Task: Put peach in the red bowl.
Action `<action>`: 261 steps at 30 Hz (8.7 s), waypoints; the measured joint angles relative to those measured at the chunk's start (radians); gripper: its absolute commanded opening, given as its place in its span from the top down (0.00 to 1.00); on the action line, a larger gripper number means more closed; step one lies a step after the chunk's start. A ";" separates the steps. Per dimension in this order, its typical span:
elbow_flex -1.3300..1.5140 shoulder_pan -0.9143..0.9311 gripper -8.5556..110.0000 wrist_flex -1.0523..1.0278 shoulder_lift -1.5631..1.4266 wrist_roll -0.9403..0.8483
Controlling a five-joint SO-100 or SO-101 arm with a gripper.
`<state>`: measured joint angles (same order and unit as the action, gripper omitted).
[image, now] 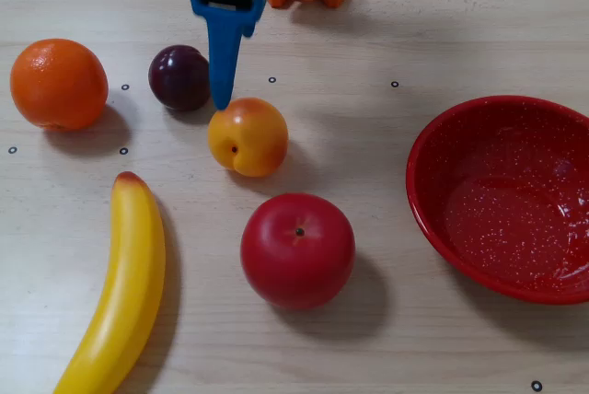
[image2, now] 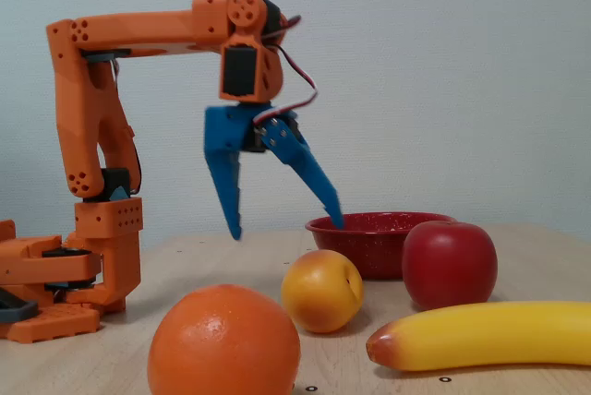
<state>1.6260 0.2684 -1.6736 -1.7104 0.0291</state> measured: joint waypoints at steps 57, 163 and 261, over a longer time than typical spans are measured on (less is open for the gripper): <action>0.026 -0.084 0.50 0.336 0.318 0.028; 0.046 -0.031 0.60 0.422 0.318 0.143; -0.341 -0.396 0.93 0.364 0.054 -0.129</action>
<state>1.2855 -0.1273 -1.3100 -1.6567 -0.0997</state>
